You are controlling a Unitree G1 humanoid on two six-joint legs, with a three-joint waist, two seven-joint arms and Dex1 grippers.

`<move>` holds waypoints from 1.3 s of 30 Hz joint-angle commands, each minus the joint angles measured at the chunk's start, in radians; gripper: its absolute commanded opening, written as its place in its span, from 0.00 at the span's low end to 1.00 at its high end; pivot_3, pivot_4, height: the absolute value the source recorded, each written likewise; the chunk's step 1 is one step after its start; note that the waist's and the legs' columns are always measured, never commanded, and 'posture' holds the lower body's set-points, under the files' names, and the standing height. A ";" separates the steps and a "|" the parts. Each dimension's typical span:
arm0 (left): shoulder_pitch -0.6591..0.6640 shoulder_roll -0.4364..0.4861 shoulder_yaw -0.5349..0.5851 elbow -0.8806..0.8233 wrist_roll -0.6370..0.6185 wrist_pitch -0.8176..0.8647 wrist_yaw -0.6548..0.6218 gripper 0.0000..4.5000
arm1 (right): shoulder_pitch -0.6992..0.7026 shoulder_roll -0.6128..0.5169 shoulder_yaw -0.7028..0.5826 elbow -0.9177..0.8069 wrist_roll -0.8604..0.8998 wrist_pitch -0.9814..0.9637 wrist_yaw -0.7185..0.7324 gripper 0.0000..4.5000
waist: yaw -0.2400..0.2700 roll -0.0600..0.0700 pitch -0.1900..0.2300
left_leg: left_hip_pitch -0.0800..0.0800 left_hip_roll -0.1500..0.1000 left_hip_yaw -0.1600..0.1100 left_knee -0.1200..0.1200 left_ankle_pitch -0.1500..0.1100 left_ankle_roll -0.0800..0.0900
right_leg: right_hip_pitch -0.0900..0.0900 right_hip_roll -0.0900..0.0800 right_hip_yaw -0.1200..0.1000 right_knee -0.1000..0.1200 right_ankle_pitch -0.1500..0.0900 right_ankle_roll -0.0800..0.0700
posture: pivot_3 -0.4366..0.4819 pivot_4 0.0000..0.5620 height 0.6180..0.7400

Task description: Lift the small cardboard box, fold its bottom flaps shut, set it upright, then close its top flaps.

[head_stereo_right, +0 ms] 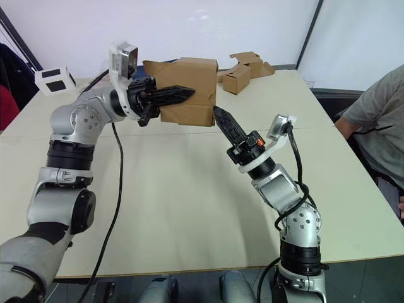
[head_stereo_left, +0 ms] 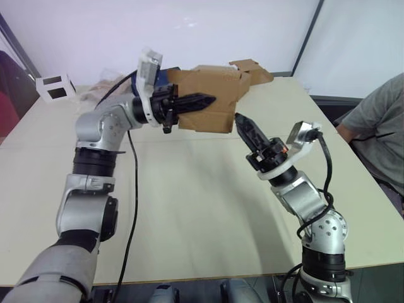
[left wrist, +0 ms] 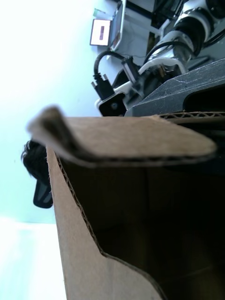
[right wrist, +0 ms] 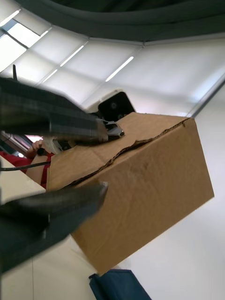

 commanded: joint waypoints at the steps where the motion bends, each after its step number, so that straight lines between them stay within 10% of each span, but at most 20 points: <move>1: -0.028 0.005 0.034 -0.008 -0.009 -0.020 0.002 0.00 | 0.008 0.025 -0.009 -0.015 0.021 -0.023 -0.009 0.01 | 0.000 0.000 0.000 | 0.000 0.000 0.000 0.000 0.000 0.000 | 0.000 0.000 0.000 0.000 0.000 0.000 | 0.48 0.27 1.00; 16: -0.017 0.000 0.012 -0.009 0.013 -0.033 -0.012 0.00 | 0.006 0.023 0.088 -0.019 -0.074 0.015 0.025 0.01 | 0.000 0.000 0.000 | 0.000 0.000 0.000 0.000 0.000 0.000 | 0.000 0.000 0.000 0.000 0.000 0.000 | 0.48 0.27 1.00; 30: -0.038 0.020 -0.046 0.025 0.100 -0.089 -0.072 0.00 | 0.092 -0.112 -0.081 -0.076 0.094 0.028 0.013 0.01 | 0.001 0.000 0.000 | 0.000 0.000 0.000 -0.001 0.000 0.000 | 0.000 0.000 0.000 0.000 0.000 0.000 | 0.48 0.27 1.00; 39: -0.139 0.086 -0.431 0.151 0.568 -0.444 -0.149 0.00 | 0.262 -0.646 -0.127 -0.205 -0.094 0.218 0.160 0.01 | 0.022 0.000 0.000 | 0.000 -0.001 0.000 0.000 0.000 0.001 | 0.002 0.000 0.000 -0.003 0.000 0.000 | 0.48 0.27 1.00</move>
